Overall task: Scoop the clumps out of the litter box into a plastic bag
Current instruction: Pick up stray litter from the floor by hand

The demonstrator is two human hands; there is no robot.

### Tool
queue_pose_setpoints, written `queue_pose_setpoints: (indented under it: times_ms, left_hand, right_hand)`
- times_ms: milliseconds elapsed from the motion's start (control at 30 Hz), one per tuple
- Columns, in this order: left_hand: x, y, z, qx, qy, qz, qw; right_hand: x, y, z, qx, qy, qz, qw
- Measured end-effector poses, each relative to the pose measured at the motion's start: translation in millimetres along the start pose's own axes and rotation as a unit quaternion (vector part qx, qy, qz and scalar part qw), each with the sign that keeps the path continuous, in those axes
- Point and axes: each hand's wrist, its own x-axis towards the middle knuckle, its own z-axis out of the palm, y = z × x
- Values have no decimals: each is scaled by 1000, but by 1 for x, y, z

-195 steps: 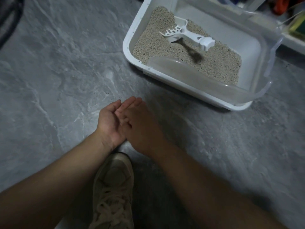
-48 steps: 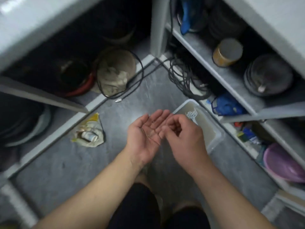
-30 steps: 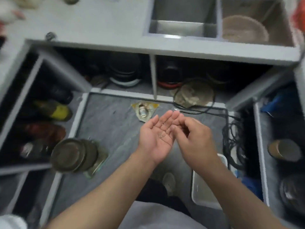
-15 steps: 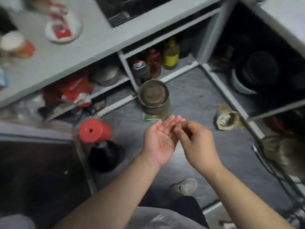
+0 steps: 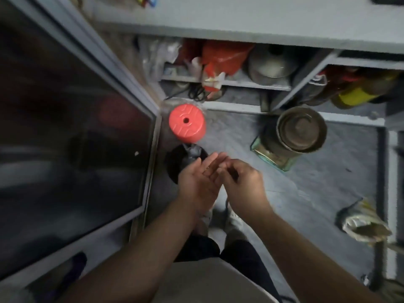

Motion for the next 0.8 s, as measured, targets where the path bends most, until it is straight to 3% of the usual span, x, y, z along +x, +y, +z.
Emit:
queue_pose_setpoints:
  times_ms: [267, 533, 800]
  left_hand:
    - [58, 31, -71, -82, 70, 67, 992]
    - [186, 32, -165, -202, 126, 102, 966]
    - [294, 23, -254, -234, 189, 97, 949]
  right_hand:
    - [61, 48, 88, -7, -114, 18, 993]
    - [144, 153, 184, -50, -187, 11, 981]
    - [183, 258, 279, -57, -253, 7, 966]
